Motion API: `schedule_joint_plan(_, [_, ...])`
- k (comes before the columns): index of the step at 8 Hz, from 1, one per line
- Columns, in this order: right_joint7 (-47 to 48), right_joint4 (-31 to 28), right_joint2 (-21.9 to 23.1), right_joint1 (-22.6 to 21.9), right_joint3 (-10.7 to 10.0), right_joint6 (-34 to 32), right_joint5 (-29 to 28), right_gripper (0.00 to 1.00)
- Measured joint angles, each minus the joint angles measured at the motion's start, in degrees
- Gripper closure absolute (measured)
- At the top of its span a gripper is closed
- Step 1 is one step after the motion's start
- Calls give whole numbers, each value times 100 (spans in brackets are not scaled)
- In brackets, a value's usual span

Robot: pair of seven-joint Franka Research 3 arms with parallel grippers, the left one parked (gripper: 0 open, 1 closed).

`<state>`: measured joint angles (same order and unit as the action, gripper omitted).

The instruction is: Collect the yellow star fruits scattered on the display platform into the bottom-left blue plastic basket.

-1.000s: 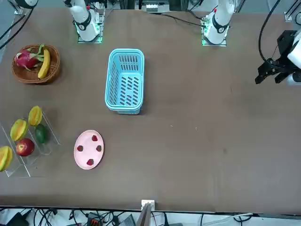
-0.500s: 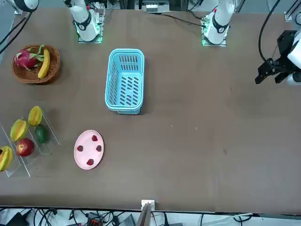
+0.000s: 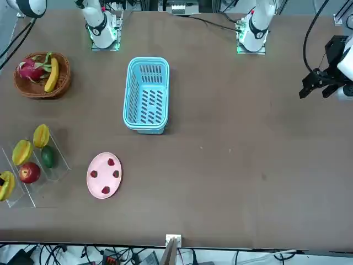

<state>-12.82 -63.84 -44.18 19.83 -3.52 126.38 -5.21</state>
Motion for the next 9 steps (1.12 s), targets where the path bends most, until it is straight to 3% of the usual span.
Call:
schedule_joint_plan(2, [0, 98, -66, 0, 2, 23, -4, 12])
schedule_joint_plan(3, [0, 139, -82, 0, 9, 23, -18, 26])
schedule_joint_plan(4, [1, 171, -103, 0, 17, 23, -55, 32])
schedule_joint_plan(6, [135, 223, -111, -2, 54, 26, -181, 73])
schedule_joint_plan(7, [157, 237, -112, -1, 54, 26, -181, 84])
schedule_joint_plan(9, [166, 239, -112, 1, 54, 23, -182, 84])
